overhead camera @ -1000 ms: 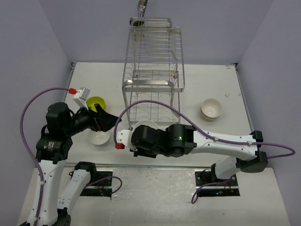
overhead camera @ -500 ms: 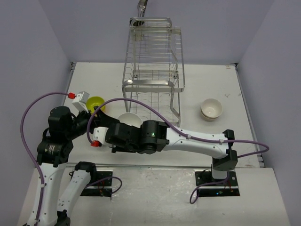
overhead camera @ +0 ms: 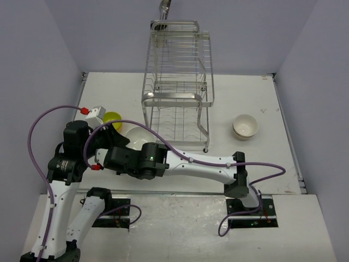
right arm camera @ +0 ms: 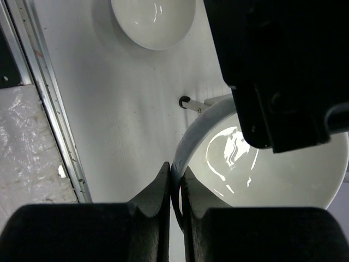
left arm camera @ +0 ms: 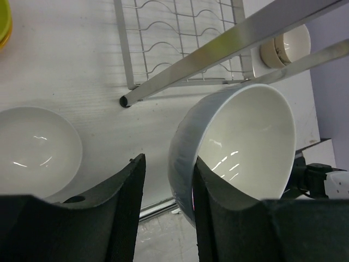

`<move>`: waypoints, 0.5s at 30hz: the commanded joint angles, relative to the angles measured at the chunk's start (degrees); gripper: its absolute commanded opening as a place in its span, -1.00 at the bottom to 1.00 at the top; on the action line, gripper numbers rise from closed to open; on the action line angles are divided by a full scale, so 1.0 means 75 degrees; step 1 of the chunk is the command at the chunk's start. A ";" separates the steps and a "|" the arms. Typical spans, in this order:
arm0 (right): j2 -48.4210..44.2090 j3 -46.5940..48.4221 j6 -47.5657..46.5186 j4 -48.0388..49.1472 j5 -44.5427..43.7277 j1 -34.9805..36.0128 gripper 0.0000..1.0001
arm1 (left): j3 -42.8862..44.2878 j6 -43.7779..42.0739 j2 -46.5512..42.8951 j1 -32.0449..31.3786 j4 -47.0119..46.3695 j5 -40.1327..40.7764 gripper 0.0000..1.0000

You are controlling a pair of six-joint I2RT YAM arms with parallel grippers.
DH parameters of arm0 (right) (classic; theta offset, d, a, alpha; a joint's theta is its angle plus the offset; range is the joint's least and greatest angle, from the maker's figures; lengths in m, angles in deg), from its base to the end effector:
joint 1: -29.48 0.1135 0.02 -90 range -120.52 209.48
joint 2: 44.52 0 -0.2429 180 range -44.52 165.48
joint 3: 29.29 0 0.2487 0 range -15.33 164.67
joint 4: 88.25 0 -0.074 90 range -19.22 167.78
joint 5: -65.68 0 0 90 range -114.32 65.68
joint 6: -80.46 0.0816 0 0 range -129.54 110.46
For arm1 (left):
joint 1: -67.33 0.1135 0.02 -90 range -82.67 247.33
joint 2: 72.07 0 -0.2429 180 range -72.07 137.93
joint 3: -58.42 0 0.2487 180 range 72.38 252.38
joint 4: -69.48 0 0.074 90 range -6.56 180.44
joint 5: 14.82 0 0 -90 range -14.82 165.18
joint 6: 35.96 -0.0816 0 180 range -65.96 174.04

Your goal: Unload the bowls from the dish rack

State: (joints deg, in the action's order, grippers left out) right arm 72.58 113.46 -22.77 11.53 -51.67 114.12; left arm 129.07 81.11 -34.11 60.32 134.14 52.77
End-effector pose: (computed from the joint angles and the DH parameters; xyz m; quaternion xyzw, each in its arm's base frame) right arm 0.0784 0.4343 0.3180 -0.6506 0.6623 -0.0103 0.3715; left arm 0.1595 -0.0510 0.3181 -0.0566 0.8611 -0.3019 0.4051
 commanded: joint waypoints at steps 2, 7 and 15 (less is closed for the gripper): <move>0.0054 0.0698 -0.0380 0.0338 -0.0888 0.0000 -1.00 | -0.0280 -0.0504 0.0271 0.0008 0.0236 0.0949 -0.21; 0.0160 0.0757 -0.0450 0.0514 -0.0900 0.0011 -1.00 | -0.0351 -0.0586 0.0306 0.0008 0.0260 0.1348 -0.63; -0.0039 0.0360 -0.0404 0.1264 -0.0946 -0.0012 -1.00 | -0.0445 -0.0434 0.0202 0.0008 0.0002 0.1405 -1.00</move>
State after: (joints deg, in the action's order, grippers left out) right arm 74.89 114.97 -26.27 14.89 -51.82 114.19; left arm 126.03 78.44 -32.32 60.06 133.57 55.35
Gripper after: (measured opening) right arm 0.076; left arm 0.024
